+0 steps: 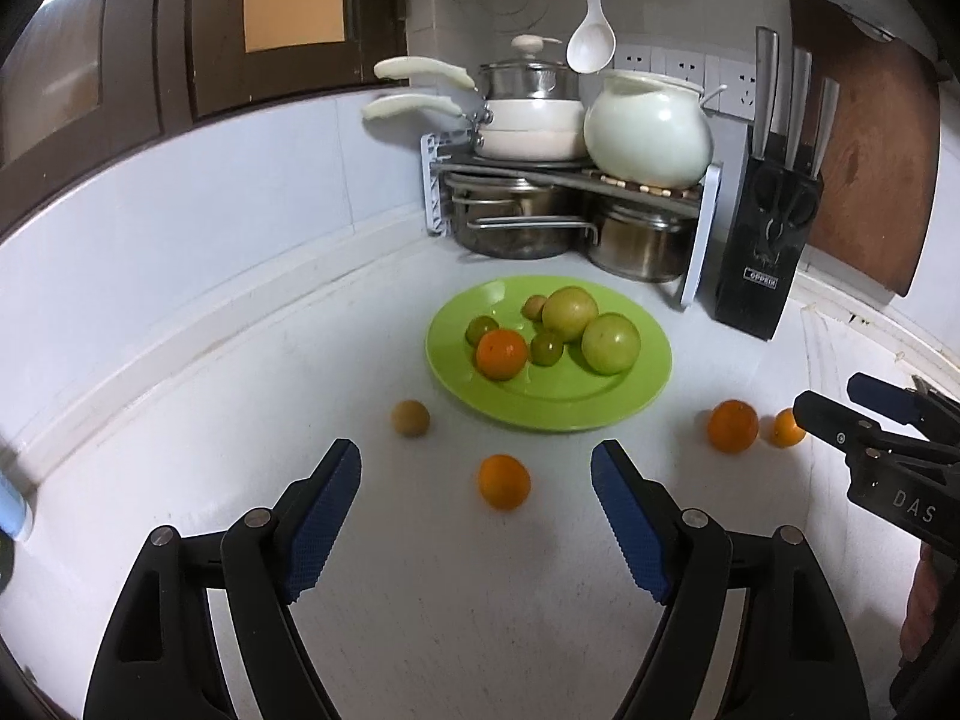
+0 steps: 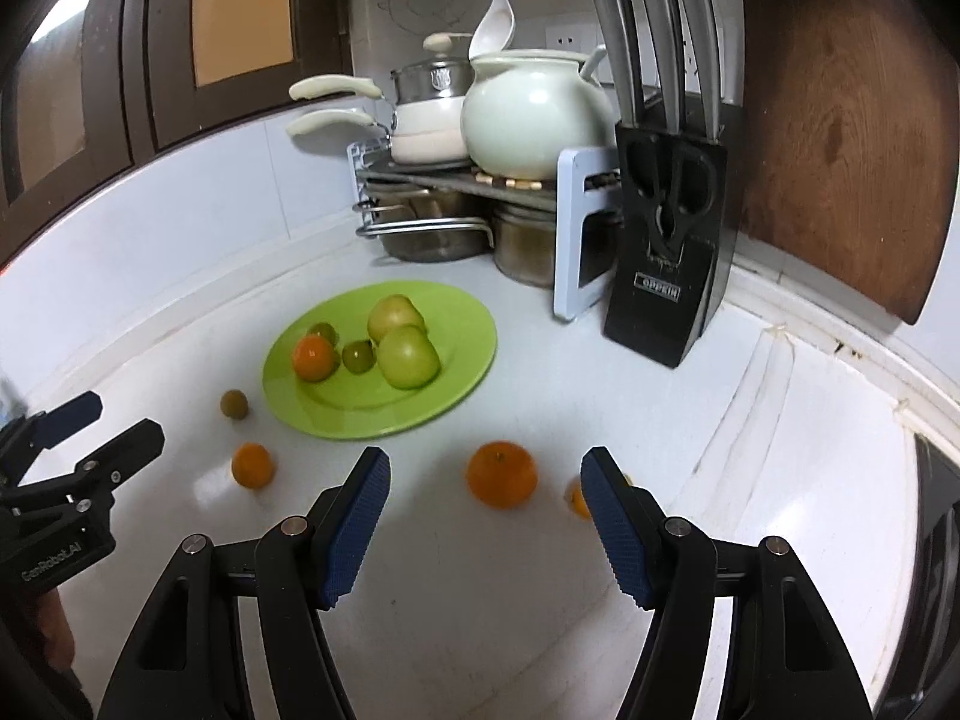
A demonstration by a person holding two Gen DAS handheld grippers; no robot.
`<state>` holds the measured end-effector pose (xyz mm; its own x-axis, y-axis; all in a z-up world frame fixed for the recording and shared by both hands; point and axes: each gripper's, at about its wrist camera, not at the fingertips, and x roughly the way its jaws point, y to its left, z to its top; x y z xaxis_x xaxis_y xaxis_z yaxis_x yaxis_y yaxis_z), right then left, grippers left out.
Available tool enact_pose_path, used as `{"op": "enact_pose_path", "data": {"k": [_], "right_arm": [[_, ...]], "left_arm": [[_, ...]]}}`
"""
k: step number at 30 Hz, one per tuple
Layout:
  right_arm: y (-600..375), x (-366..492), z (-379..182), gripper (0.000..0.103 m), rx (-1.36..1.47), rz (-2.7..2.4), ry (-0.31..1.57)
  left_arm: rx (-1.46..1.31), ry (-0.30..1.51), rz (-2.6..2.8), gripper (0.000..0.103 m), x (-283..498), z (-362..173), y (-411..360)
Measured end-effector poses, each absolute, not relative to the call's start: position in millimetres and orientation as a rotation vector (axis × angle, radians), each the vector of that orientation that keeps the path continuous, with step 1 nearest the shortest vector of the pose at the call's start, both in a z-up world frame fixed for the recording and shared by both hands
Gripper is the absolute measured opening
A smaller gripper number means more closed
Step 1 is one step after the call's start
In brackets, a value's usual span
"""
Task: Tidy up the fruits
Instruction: 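Withdraw both open grippers from the plate toward the loose oranges, then grasp an orange with the left gripper while the right gripper grasps another orange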
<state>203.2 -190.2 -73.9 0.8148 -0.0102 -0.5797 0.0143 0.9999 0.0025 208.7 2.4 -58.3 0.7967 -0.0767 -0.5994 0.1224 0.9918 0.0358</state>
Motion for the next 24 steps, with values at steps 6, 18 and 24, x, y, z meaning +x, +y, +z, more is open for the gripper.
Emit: {"op": "enact_pose_path", "data": {"k": [6,18,24], "right_arm": [[-188.9,202.0,-81.9,0.067,-0.028,-0.021,0.622],[-194.3,229.9,-107.7,0.066,-0.038,0.019,0.704],[-198.1,247.3,-119.5,0.060,-0.042,0.029,0.749]], "left_arm": [[0.088,0.658,-0.089,0.079,205.7,-75.4,1.8],[0.091,0.734,-0.116,0.070,230.5,-100.6,-8.8],[0.097,0.782,-0.127,0.062,247.2,-113.0,-14.1]]}}
